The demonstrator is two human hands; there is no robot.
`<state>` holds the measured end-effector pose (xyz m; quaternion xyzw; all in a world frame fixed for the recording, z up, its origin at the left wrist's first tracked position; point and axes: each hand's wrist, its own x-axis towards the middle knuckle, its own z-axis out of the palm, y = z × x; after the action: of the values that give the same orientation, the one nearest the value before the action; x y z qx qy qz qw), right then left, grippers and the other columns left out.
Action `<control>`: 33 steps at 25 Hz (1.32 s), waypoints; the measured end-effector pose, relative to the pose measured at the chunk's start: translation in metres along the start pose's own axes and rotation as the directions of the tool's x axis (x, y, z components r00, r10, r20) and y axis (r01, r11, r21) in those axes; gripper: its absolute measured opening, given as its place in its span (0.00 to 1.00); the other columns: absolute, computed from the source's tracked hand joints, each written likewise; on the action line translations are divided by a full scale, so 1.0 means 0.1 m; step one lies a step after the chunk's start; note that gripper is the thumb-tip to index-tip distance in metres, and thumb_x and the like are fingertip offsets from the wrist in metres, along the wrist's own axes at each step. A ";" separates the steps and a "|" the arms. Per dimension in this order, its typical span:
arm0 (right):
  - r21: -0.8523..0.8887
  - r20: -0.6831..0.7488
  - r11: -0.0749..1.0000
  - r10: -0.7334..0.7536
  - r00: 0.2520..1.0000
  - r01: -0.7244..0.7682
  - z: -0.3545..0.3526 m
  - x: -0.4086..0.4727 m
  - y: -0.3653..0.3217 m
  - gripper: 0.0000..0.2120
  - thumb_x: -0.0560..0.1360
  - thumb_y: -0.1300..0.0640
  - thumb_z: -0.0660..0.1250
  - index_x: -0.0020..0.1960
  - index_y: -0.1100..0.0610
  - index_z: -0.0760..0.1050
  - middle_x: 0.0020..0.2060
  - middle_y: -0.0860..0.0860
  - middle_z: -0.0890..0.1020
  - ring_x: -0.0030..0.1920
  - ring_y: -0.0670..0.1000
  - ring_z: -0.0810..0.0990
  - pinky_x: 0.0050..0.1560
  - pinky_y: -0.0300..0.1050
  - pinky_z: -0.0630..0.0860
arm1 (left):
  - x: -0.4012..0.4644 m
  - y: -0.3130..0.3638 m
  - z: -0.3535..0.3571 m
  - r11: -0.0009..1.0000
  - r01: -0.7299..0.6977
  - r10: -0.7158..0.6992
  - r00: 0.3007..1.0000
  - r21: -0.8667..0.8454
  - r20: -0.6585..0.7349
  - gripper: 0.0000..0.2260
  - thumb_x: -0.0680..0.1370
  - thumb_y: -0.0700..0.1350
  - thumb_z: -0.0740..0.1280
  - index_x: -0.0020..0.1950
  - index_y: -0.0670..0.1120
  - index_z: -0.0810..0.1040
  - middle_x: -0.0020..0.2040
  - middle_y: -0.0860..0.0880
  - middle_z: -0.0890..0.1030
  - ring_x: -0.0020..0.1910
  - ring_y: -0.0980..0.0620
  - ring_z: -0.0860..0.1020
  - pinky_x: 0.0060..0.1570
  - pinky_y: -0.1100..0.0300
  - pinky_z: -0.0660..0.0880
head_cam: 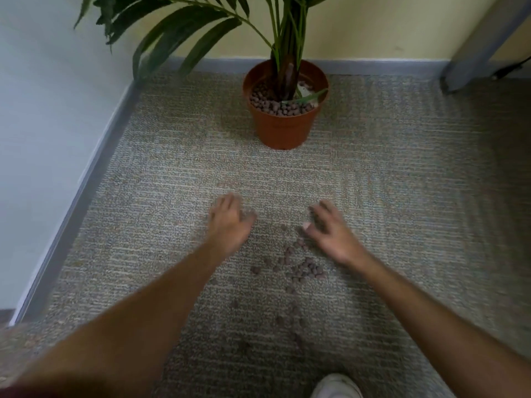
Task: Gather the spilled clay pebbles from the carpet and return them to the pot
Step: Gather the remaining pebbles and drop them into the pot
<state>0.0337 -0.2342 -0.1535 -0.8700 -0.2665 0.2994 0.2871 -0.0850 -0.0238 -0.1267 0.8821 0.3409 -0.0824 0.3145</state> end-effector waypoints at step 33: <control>-0.603 0.110 0.690 -0.424 0.899 0.400 0.68 -0.85 -0.13 0.17 0.76 0.63 0.64 0.64 0.56 0.72 0.58 0.56 0.77 0.53 0.55 0.78 0.54 0.47 0.77 | -0.85 0.13 0.71 0.981 -0.142 0.135 0.989 0.134 0.062 0.07 0.75 0.40 0.65 0.46 0.47 0.83 0.46 0.45 0.85 0.48 0.45 0.82 0.51 0.55 0.77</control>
<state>-0.0737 -0.2565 -0.1584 -0.8384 -0.5314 0.1082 0.0545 -0.1361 -0.1214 -0.1456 0.9209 0.2638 -0.1067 0.2665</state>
